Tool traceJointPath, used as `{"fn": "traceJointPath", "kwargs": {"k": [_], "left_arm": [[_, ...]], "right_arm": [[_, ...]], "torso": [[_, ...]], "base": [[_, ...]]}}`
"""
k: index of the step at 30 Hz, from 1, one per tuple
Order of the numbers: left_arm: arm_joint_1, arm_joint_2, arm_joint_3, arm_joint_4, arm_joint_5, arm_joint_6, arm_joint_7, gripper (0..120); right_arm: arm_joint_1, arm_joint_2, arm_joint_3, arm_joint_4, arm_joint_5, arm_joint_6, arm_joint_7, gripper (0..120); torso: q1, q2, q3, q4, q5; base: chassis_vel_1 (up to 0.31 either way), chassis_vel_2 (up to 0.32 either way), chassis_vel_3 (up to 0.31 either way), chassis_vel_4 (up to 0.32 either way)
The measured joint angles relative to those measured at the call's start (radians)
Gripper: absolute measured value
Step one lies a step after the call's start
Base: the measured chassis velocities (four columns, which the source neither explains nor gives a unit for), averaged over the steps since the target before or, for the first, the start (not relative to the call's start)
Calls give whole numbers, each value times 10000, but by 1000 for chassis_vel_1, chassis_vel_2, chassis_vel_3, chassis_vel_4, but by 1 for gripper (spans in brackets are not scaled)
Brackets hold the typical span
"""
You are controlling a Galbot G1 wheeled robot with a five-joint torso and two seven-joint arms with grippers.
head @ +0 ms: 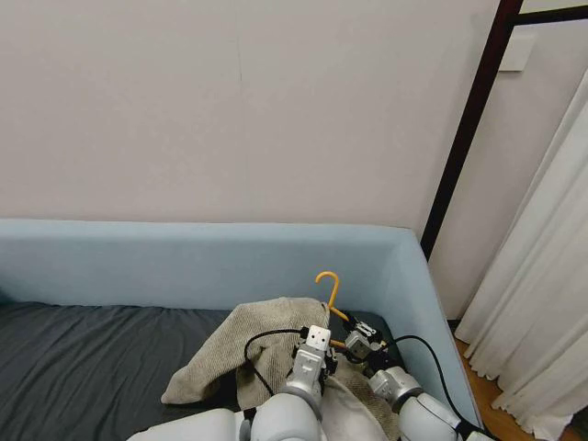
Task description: Pick up the clothes from the sofa and hang them on the clothes hanger.
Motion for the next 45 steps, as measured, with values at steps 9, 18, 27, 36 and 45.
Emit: {"fn": "traceJointPath", "kwargs": {"k": [9,18,27,36,45], "left_arm": [[1448,1386,-1739,-1669,776,272,1933,65],[1434,3446,-4346,-973,1287,-1785,6213,96],[-930,3845,-3293,1450,24,-2341,8812,100],[-3142,3599,-1838,3372,203,-2639,11584,100],[-4542,3660,-421,4683,432,-3469,14518,100]], "right_arm": [[-159,96,104,-69,-162,189,199,5],[-71,378,-31,-244,-440,408,234,5],[-64,414,-51,-167,-775,693,246,5],[-231,241,219,35,-827,770,264,5],[-332,247,336,103,-948,816,303,5]], "torso": [[-1,0,0,-1,-2],[-1,0,0,4,3],[-1,-2,1,-2,-1],[0,-2,1,-3,1],[1,-1,1,-1,2]], "base": [[0,0,0,0],[0,0,0,0],[0,0,0,0],[0,0,0,0],[0,0,0,0]]}}
